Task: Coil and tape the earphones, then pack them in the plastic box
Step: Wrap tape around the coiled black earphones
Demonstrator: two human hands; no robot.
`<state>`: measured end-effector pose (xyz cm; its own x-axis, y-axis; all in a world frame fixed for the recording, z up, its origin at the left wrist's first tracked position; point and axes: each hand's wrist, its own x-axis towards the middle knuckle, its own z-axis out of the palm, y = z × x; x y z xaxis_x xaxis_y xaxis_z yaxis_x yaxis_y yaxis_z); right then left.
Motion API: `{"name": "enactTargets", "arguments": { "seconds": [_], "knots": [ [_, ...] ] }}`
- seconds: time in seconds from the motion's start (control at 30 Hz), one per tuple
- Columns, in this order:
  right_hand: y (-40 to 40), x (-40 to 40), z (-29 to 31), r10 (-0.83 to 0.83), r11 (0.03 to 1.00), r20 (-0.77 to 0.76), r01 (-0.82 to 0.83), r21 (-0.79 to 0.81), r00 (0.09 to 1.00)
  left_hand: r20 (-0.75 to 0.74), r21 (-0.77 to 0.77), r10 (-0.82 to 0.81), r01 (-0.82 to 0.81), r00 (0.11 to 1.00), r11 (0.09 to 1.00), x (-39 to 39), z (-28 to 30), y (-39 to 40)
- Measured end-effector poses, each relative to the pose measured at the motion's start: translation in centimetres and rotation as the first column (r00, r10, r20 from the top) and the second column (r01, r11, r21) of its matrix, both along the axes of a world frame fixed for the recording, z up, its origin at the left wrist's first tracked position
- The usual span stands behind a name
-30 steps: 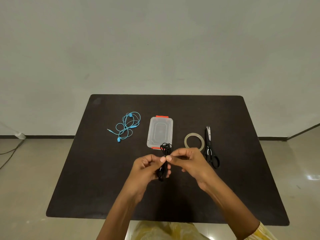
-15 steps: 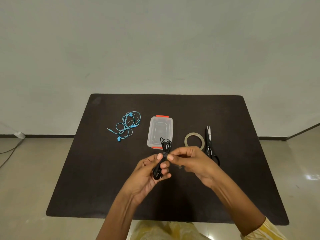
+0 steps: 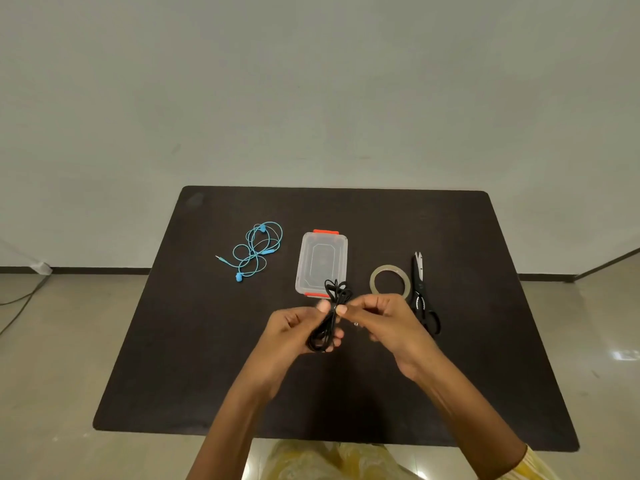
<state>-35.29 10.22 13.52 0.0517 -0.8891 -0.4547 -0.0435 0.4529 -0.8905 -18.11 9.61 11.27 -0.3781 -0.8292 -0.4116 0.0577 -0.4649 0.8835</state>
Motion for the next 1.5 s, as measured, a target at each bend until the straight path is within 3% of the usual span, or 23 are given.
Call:
{"name": "enactTargets", "arguments": {
  "seconds": [0.1,0.27,0.37,0.57,0.63,0.8,1.07,1.37,1.43,1.5],
  "knots": [
    [0.1,0.1,0.2,0.003,0.998,0.016,-0.002,-0.062,1.0,0.087,-0.108,-0.028,0.037,0.996,0.993,-0.1,0.1,0.0],
    [-0.2,-0.9,0.4,0.076,0.989,0.061,-0.083,0.119,0.995,-0.063,-0.009,-0.021,0.021,0.998,1.0,-0.4,0.1,-0.2],
    [-0.3,-1.3,0.2,0.084,0.984,0.055,-0.092,0.152,0.995,-0.065,-0.017,-0.074,0.073,0.995,0.997,-0.4,0.1,-0.1],
    [-0.1,-1.4,-0.2,0.03,0.972,0.384,-0.117,0.206,0.923,-0.206,0.099,-0.109,0.132,0.972,0.986,-0.7,0.2,-0.2],
    [0.1,-1.2,-0.3,0.044,0.976,0.333,-0.111,0.186,0.942,-0.192,0.126,-0.134,0.16,0.972,0.979,-0.7,0.3,-0.3],
    [0.5,-0.6,-0.6,0.02,0.989,0.019,-0.023,0.146,1.0,0.064,0.074,-0.123,0.118,0.99,0.99,-1.2,-0.1,-0.2],
    [0.6,-0.6,-0.7,0.004,0.998,-0.075,0.0,0.057,0.997,0.11,-0.029,-0.049,0.053,0.993,0.998,-1.4,-0.4,0.0],
    [0.6,-1.8,-1.2,0.044,0.98,0.361,-0.11,0.163,0.932,-0.294,0.24,-0.023,0.097,0.956,0.966,-1.7,-0.5,0.3],
    [0.7,-1.7,-1.4,0.017,0.975,0.439,-0.112,0.193,0.898,-0.312,0.263,-0.027,0.114,0.95,0.958,-1.7,-0.5,0.4],
    [0.9,-1.7,-1.5,-0.004,0.975,0.422,-0.09,0.203,0.907,-0.213,0.222,-0.064,0.112,0.975,0.969,-1.6,-0.5,0.4]
  ]
}}
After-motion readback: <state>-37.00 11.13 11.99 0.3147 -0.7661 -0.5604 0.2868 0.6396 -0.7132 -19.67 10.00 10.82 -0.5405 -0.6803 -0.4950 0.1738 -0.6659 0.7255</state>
